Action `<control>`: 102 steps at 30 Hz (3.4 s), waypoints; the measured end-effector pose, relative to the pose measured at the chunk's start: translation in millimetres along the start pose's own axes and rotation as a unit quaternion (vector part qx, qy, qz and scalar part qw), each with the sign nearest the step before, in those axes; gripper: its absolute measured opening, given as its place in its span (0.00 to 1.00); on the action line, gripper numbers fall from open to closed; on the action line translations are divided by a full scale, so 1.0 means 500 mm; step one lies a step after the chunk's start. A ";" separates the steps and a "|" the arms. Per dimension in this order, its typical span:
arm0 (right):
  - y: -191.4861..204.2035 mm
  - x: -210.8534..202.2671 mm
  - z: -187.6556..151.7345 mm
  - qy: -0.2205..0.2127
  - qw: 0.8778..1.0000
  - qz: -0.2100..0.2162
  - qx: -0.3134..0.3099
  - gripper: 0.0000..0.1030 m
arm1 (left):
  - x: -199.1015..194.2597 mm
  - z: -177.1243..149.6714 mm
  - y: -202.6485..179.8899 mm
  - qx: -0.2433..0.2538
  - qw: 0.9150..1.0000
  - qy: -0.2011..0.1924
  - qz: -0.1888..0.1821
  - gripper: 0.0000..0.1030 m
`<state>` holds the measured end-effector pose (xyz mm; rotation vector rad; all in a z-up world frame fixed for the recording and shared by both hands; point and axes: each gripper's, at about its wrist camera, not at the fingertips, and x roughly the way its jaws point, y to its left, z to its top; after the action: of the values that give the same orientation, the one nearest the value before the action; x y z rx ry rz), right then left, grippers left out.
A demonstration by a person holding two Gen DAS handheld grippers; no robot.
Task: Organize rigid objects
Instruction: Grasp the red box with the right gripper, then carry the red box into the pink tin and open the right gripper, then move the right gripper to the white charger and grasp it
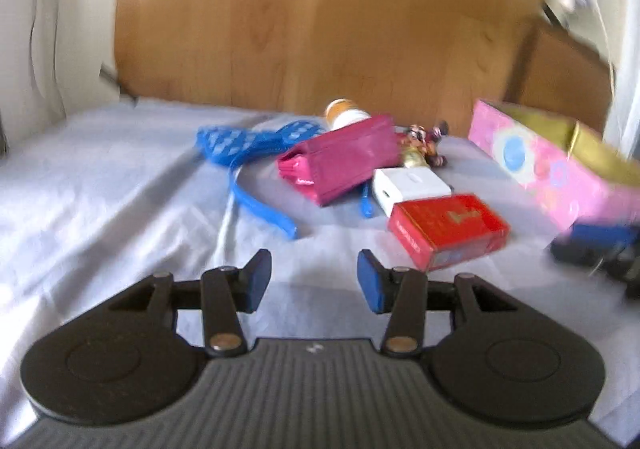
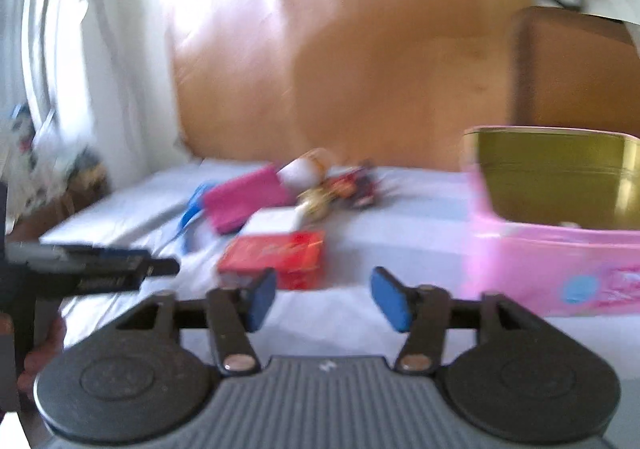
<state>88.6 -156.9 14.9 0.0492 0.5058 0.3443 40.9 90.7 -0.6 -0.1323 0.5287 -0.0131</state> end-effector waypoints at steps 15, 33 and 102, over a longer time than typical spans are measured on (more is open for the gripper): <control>0.096 0.160 0.032 0.099 0.990 0.019 -0.096 0.49 | -0.005 -0.001 0.014 -0.039 0.997 -0.024 -0.062 0.60; 0.102 0.153 0.029 0.100 0.986 0.056 -0.119 0.64 | 0.129 0.066 -0.036 0.015 0.989 0.064 -0.129 0.53; -0.101 -0.117 0.046 -0.106 0.976 -0.184 0.047 0.57 | 0.076 0.078 -0.296 0.131 0.991 -0.017 -0.028 0.53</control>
<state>67.8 -223.3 55.7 0.0810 0.3098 -0.0481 96.5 -53.2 33.1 0.1099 0.4838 -0.1344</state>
